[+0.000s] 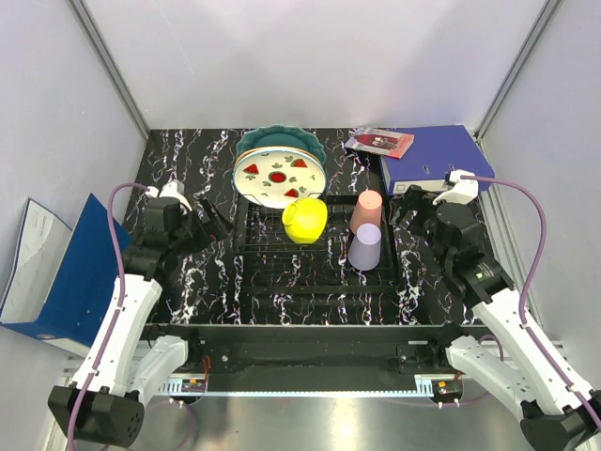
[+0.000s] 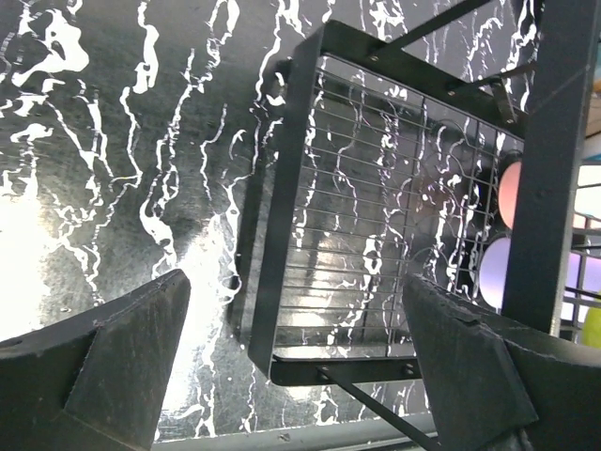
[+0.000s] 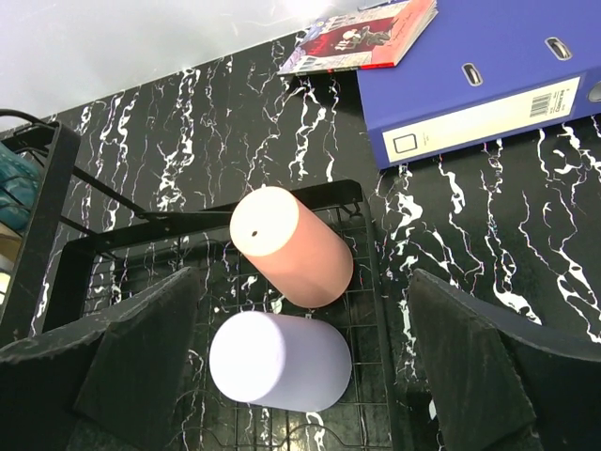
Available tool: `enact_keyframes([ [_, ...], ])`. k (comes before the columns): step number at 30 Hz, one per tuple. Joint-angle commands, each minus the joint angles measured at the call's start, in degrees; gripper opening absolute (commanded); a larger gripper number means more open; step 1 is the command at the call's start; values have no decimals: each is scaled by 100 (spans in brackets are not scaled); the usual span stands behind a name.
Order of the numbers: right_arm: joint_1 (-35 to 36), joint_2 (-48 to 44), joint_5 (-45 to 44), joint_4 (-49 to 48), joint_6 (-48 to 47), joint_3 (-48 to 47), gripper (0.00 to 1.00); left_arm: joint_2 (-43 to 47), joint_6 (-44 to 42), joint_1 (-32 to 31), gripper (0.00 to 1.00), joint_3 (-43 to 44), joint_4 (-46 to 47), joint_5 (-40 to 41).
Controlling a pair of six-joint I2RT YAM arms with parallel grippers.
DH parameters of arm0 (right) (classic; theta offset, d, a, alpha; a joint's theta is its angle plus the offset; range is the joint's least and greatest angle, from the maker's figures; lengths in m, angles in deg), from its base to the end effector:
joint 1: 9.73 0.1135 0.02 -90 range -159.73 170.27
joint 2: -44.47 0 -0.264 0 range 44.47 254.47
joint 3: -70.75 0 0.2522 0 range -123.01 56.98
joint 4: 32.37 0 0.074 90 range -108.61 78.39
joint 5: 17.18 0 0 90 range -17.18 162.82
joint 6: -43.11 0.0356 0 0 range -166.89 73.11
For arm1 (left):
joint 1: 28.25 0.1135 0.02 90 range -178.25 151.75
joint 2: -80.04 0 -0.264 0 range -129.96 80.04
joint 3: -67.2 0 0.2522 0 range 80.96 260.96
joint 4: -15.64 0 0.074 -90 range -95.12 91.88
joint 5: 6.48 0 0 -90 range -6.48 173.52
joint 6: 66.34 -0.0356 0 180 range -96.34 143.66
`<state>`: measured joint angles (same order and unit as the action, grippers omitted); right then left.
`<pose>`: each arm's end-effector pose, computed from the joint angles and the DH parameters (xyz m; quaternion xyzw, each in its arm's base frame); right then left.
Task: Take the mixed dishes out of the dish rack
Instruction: Pick up the bowl from the dish rack.
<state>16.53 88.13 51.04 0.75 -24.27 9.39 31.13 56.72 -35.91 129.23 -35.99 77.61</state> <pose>0.1605 0.0645 0.3440 0.0896 0.7845 0.1093 0.6038 0.1756 -0.0273 0.3016 -0.1759 0.8825 -0.1945 0.3905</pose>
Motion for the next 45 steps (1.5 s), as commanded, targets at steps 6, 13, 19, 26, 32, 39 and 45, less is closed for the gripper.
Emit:
enact_keyframes([
  [6,37,213,174,51,-125,-636,100,206,-168,-25,99,507,-133,748],
  [13,28,555,1098,-99,-363,-1216,100,276,-142,-51,99,455,-177,828],
  [19,28,872,2158,-502,173,-1463,100,329,-142,-51,99,367,-186,864],
  [26,19,1180,3794,-2047,1743,-1069,100,443,-98,-51,99,253,-177,802],
  [32,37,1154,4445,-3174,2896,-480,82,461,-63,-51,99,156,-177,714],
  [39,212,811,4455,-2938,3048,-207,77,355,-10,-51,99,130,-177,732],
  [45,415,661,4454,-2691,3100,-40,81,232,43,-51,99,191,-177,758],
])
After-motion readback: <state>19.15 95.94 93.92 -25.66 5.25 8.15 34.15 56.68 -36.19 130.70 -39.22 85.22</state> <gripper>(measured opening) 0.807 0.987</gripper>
